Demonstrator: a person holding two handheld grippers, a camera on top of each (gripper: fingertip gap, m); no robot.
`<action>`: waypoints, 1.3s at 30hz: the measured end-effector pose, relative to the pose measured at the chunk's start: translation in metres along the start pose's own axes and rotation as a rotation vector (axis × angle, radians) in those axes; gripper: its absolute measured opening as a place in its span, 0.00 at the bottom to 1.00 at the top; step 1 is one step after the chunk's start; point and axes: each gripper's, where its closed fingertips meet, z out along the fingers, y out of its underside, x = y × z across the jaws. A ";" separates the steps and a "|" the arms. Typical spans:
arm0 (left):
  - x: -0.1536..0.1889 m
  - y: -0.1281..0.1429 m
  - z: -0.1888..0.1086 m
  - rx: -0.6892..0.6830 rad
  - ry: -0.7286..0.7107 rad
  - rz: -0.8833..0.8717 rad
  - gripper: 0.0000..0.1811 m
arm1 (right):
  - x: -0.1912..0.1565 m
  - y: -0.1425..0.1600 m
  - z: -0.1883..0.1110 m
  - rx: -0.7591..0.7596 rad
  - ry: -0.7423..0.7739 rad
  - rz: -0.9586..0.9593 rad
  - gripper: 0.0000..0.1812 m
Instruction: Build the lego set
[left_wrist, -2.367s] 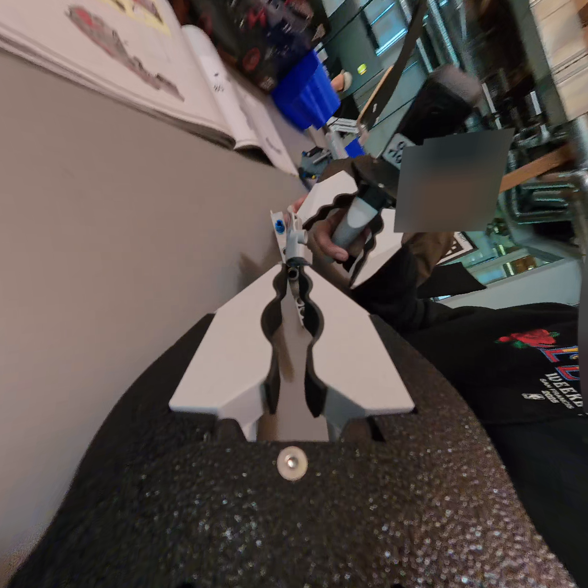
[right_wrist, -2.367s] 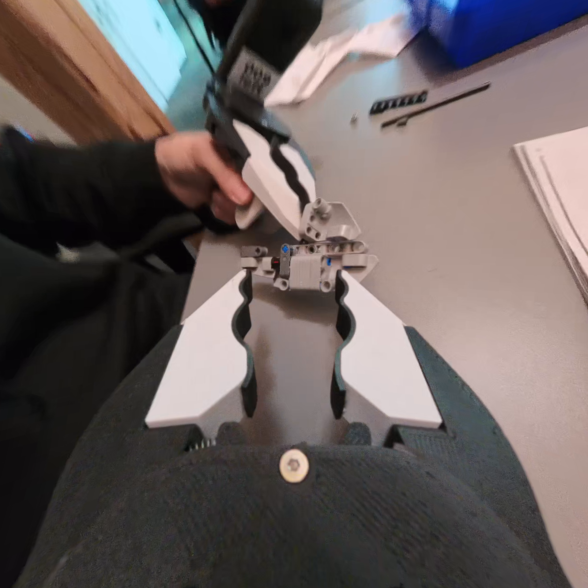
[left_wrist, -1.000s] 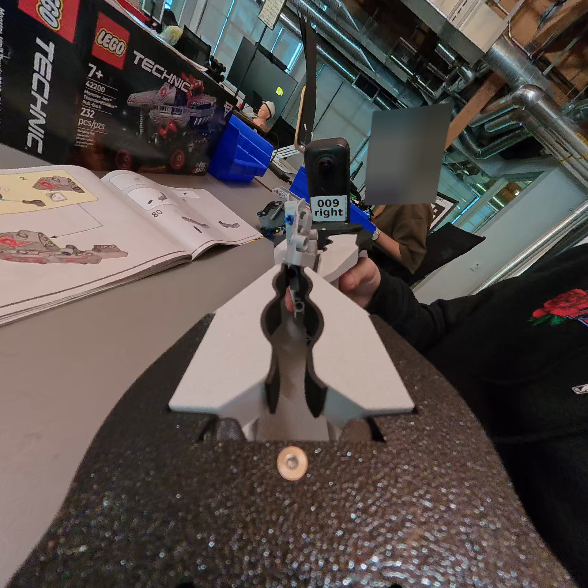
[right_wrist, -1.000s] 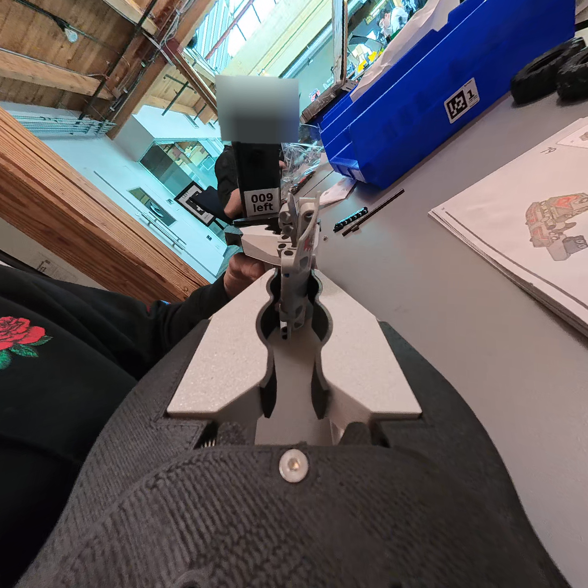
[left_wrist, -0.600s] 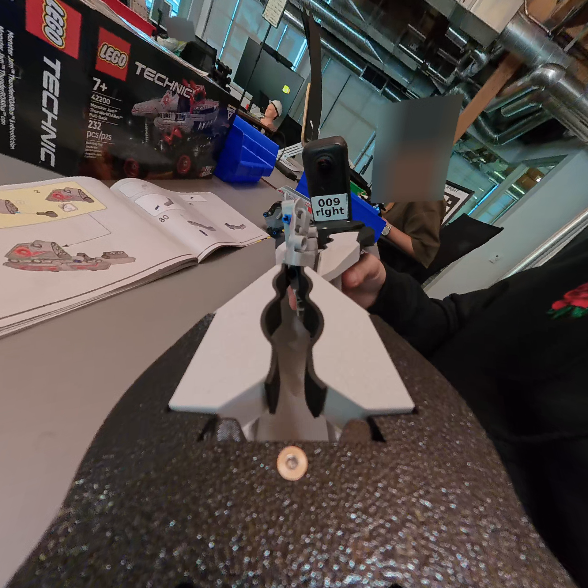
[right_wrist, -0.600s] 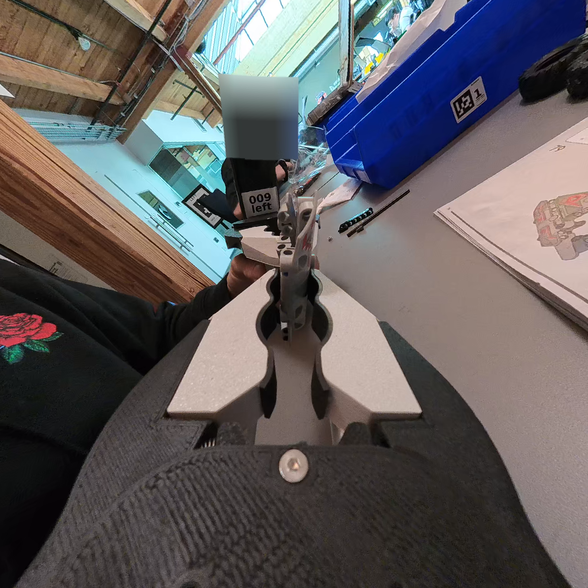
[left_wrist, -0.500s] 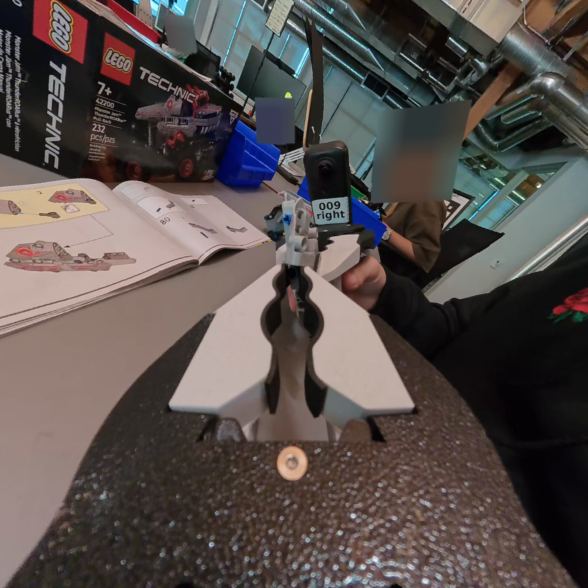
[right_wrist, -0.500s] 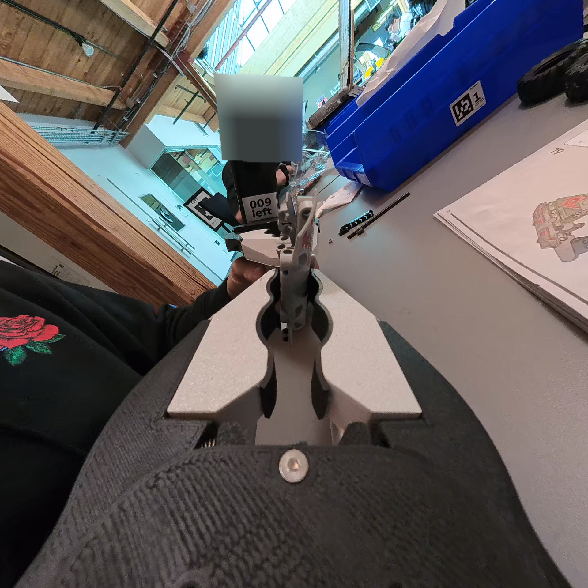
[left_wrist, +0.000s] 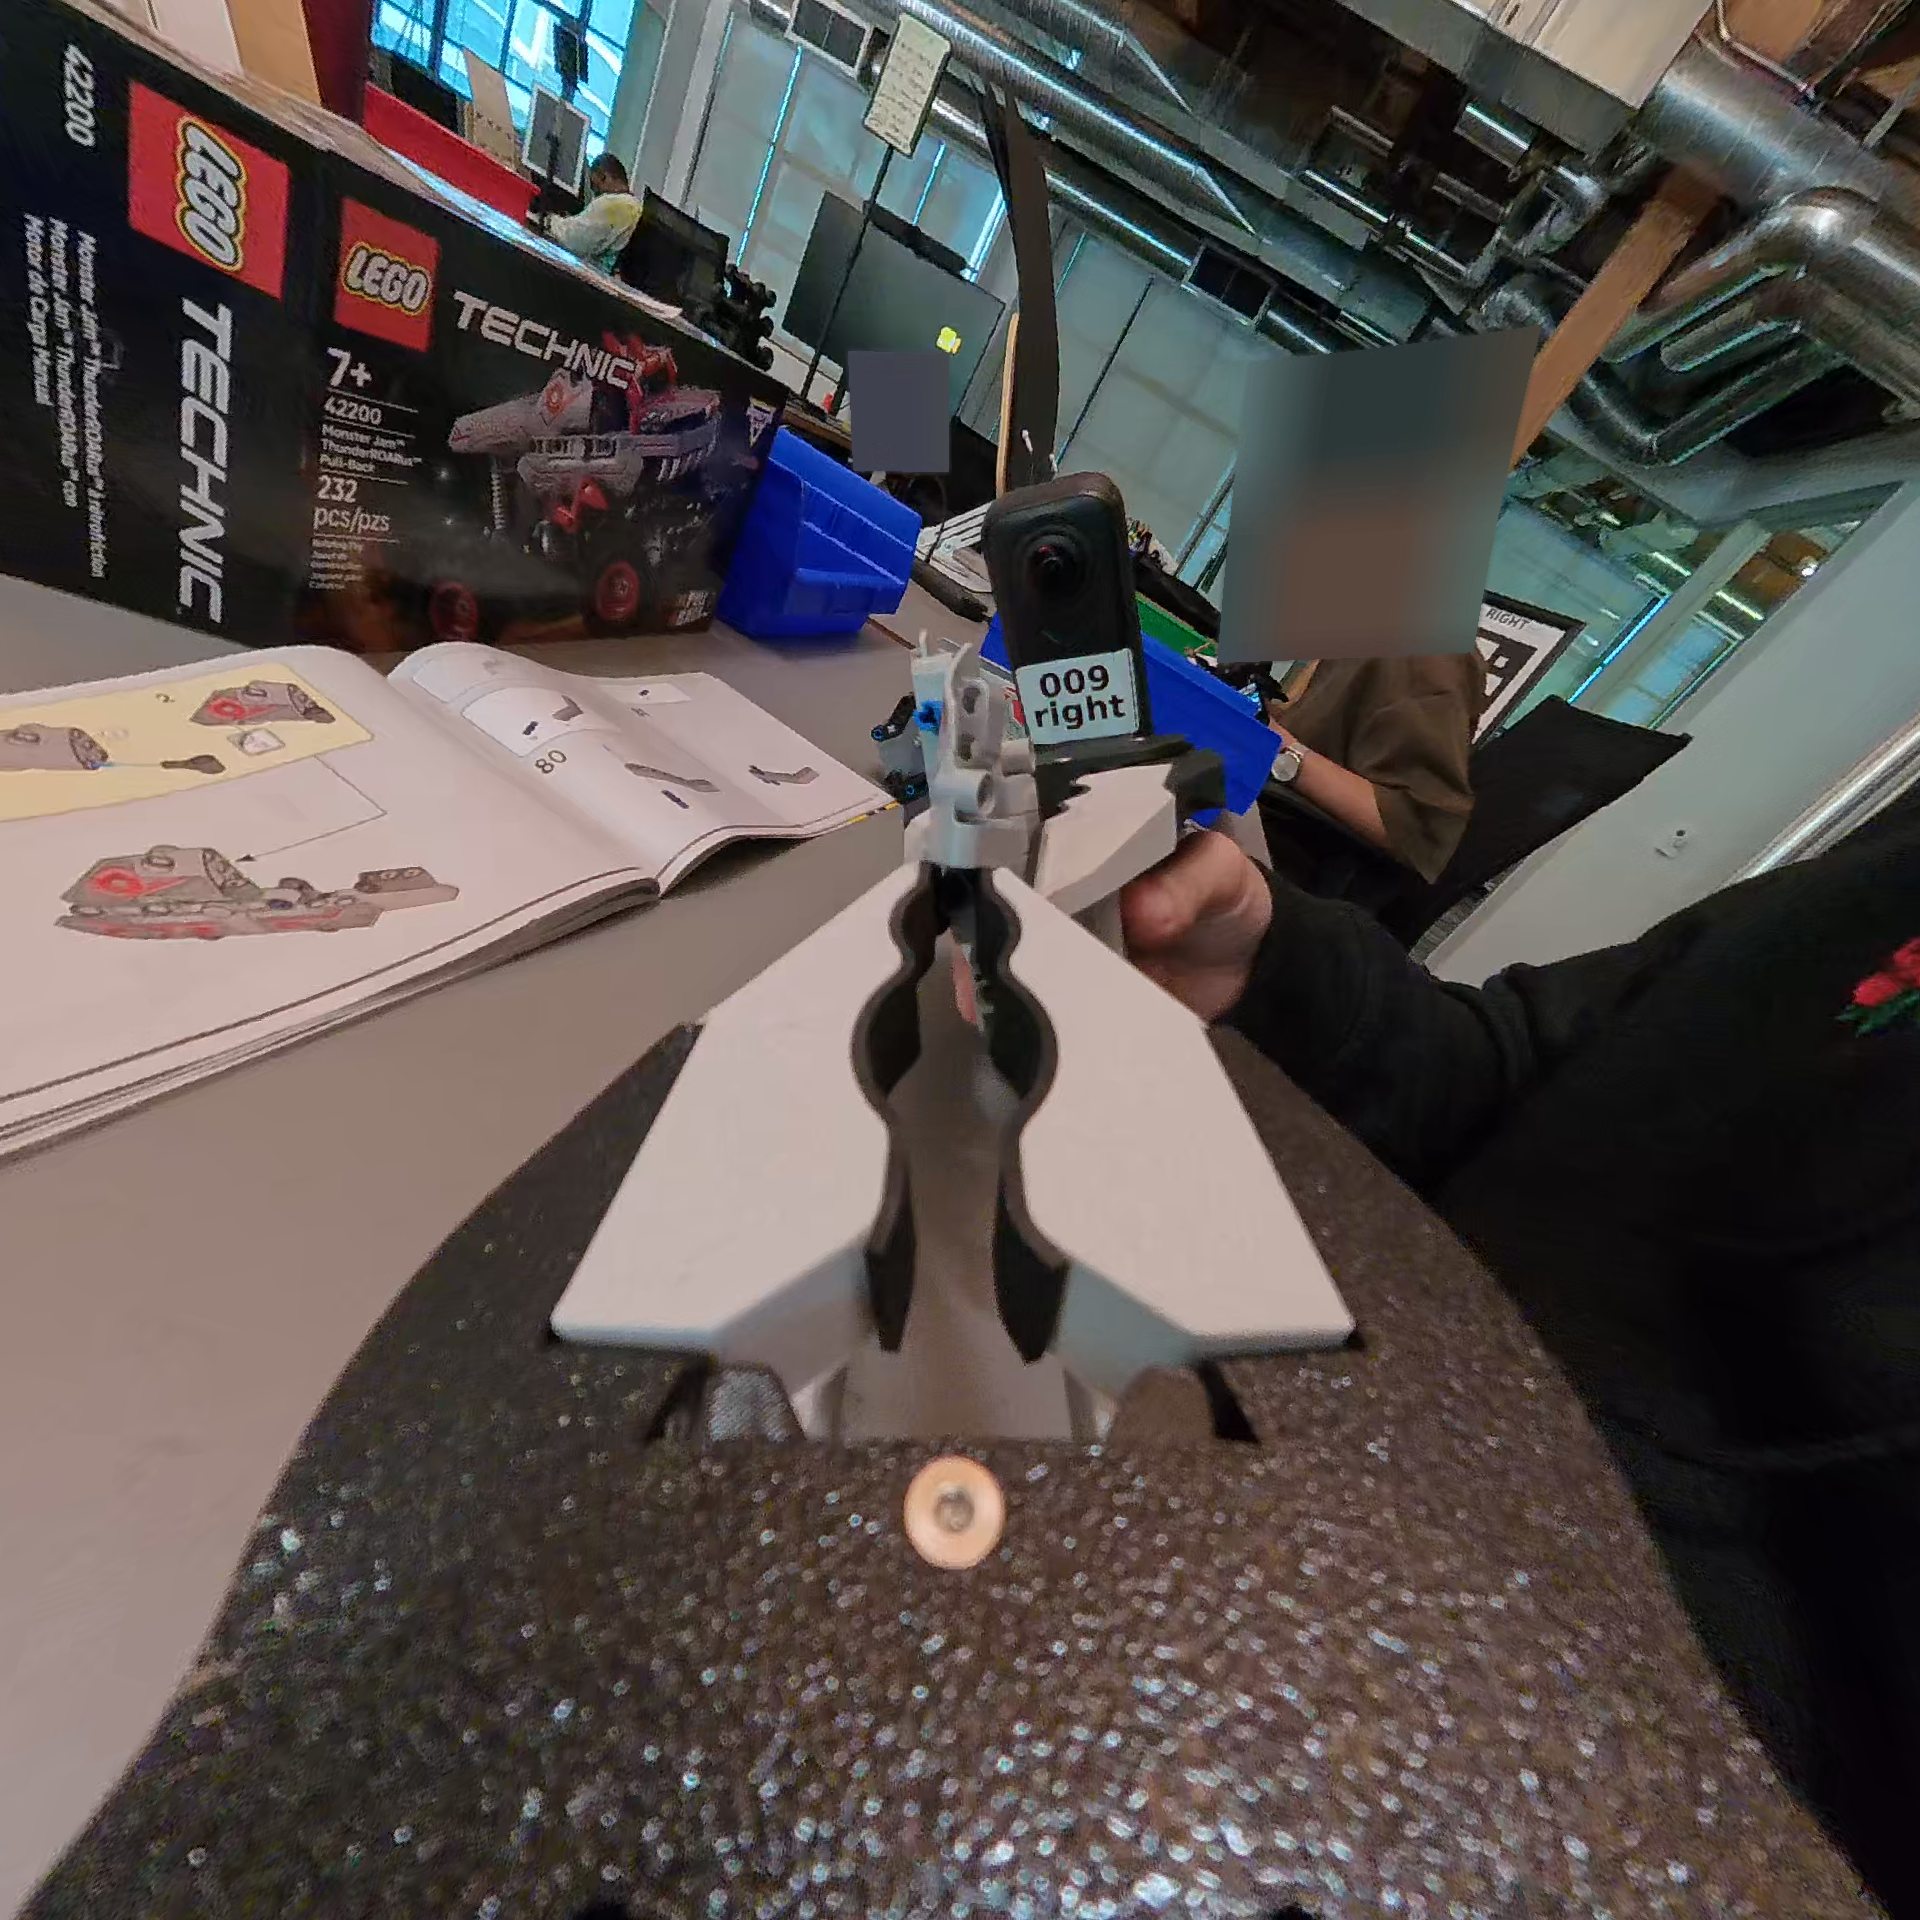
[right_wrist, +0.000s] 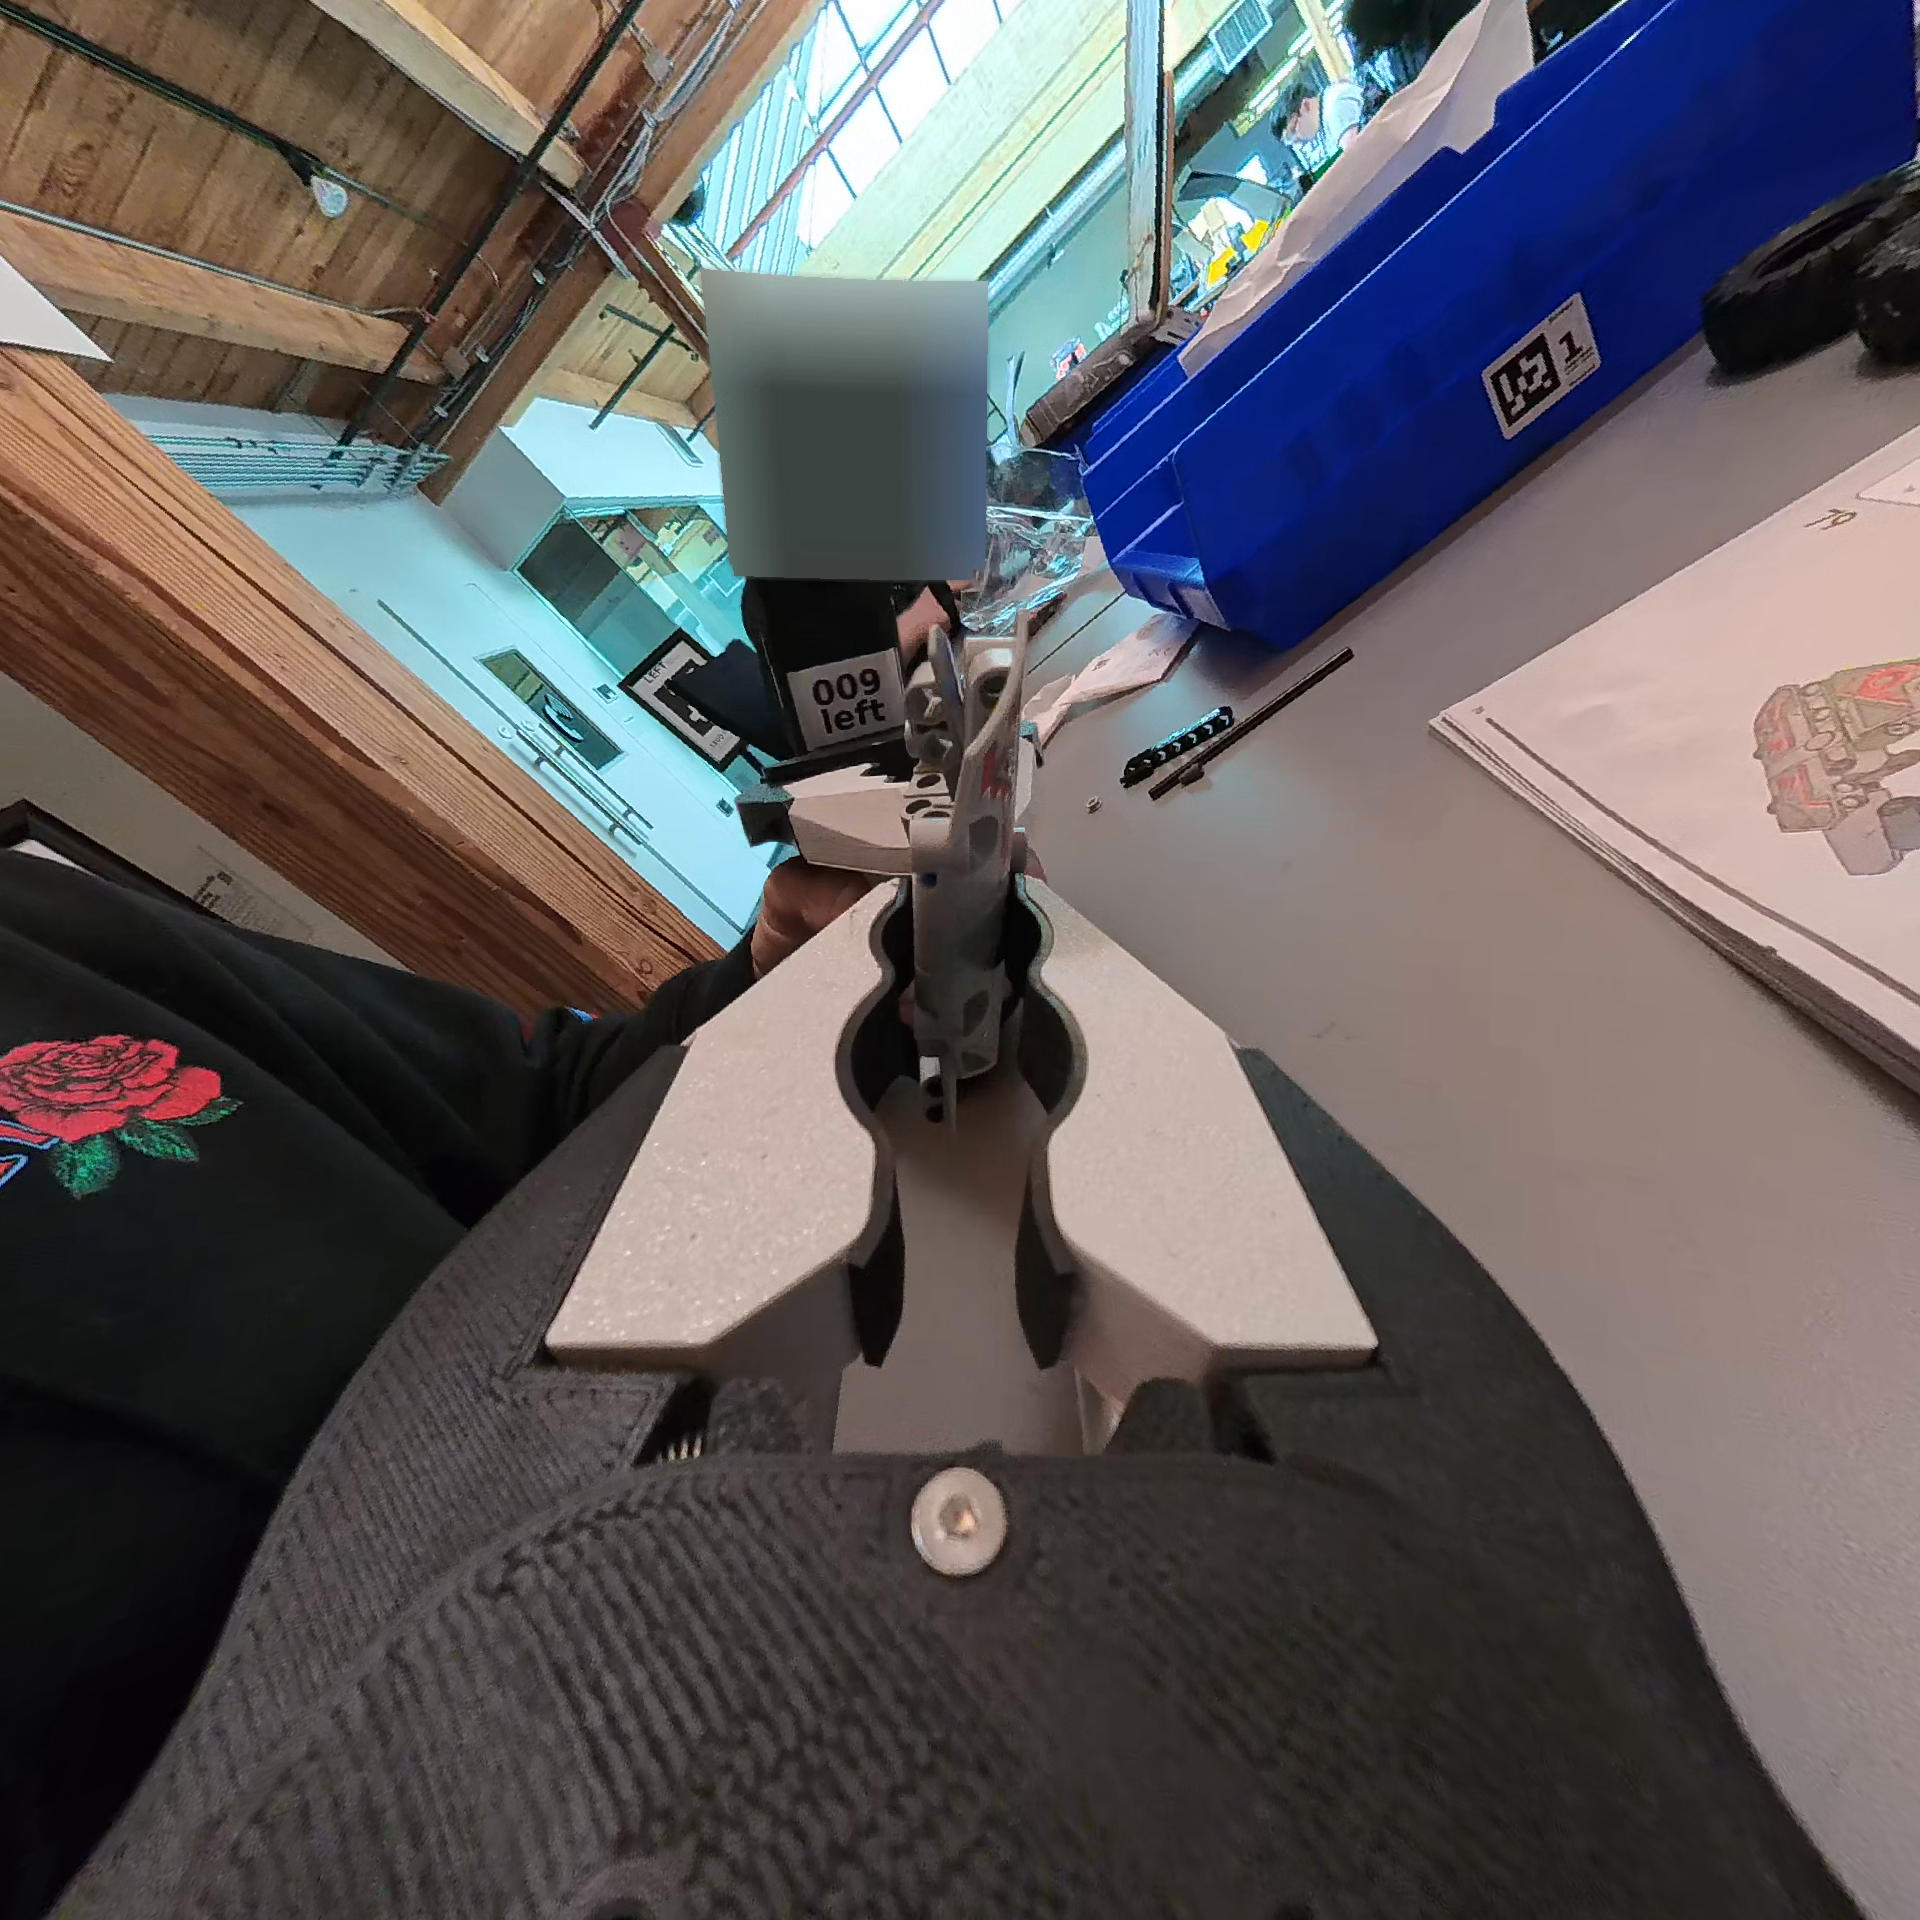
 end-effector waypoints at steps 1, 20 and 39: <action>0.000 0.000 0.000 0.002 -0.003 -0.001 0.02 | 0.000 0.000 0.000 -0.003 0.000 0.000 0.09; 0.001 -0.001 0.000 0.016 0.029 -0.038 0.02 | -0.001 -0.002 -0.001 0.017 -0.008 -0.024 0.08; 0.003 -0.004 -0.005 0.008 0.055 0.016 0.02 | -0.002 -0.007 -0.003 0.026 0.008 -0.094 0.08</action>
